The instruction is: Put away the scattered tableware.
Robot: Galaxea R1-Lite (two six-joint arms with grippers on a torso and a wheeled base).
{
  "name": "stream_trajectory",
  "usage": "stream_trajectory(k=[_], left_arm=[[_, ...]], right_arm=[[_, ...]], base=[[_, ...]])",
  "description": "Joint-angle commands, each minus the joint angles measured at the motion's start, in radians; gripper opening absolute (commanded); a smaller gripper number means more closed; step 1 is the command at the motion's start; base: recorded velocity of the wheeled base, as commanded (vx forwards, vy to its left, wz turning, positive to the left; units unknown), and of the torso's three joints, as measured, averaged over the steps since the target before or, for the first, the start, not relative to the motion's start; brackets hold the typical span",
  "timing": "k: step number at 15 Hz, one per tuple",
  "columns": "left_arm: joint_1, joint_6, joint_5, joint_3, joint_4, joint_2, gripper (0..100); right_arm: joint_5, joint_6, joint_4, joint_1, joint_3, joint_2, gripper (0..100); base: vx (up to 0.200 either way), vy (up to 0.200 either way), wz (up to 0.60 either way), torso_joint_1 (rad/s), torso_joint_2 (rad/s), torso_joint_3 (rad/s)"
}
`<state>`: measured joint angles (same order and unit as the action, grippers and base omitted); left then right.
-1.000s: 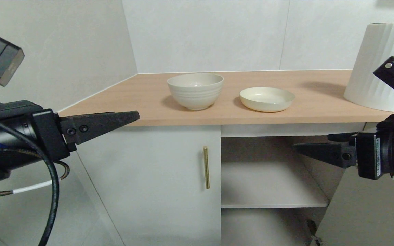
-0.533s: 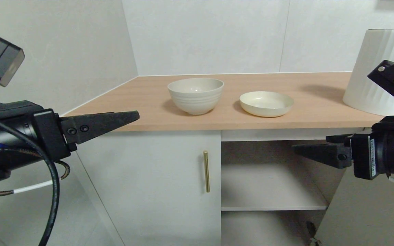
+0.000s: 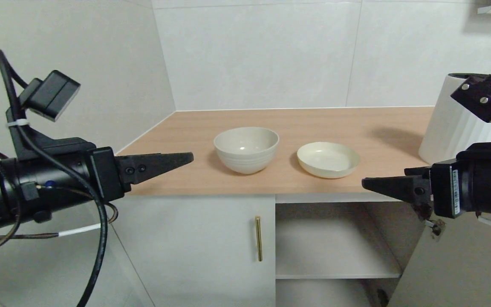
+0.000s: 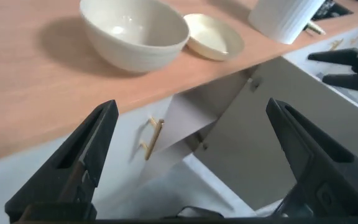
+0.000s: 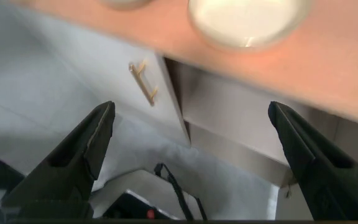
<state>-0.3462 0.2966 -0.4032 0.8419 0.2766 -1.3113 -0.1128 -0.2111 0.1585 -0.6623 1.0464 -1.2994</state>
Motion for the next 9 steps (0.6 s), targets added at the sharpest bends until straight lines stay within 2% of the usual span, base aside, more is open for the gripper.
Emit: stream_trajectory(k=[1, 4, 6, 8, 9], left_arm=[[-0.016, -0.001, 0.018, 0.082, 0.0, -0.117, 100], [-0.022, -0.002, 0.03, 0.106, -0.033, -0.118, 100], [-0.024, -0.001, 0.032, 0.128, -0.137, -0.068, 100], [-0.024, -0.001, 0.063, 0.144, -0.188, -0.048, 100], [-0.028, 0.004, 0.099, 0.18, -0.223, -0.059, 100]], right_arm=[[0.013, 0.016, -0.01, 0.021, -0.002, -0.006, 100], [0.008, 0.018, -0.03, 0.023, -0.003, -0.032, 100], [-0.001, 0.019, -0.073, 0.023, -0.005, -0.061, 100], [-0.008, 0.018, -0.076, 0.023, 0.012, -0.086, 100], [-0.039, 0.007, -0.073, 0.024, 0.044, -0.124, 100]], base=[[0.0, 0.0, 0.0, 0.173, -0.47, -0.29], [0.0, 0.0, 0.0, 0.155, -0.41, -0.248], [0.0, 0.0, 0.0, 0.051, -0.13, -0.08], [0.0, 0.0, 0.0, 0.006, -0.03, -0.018], [0.0, 0.0, 0.0, 0.0, 0.0, 0.0]])
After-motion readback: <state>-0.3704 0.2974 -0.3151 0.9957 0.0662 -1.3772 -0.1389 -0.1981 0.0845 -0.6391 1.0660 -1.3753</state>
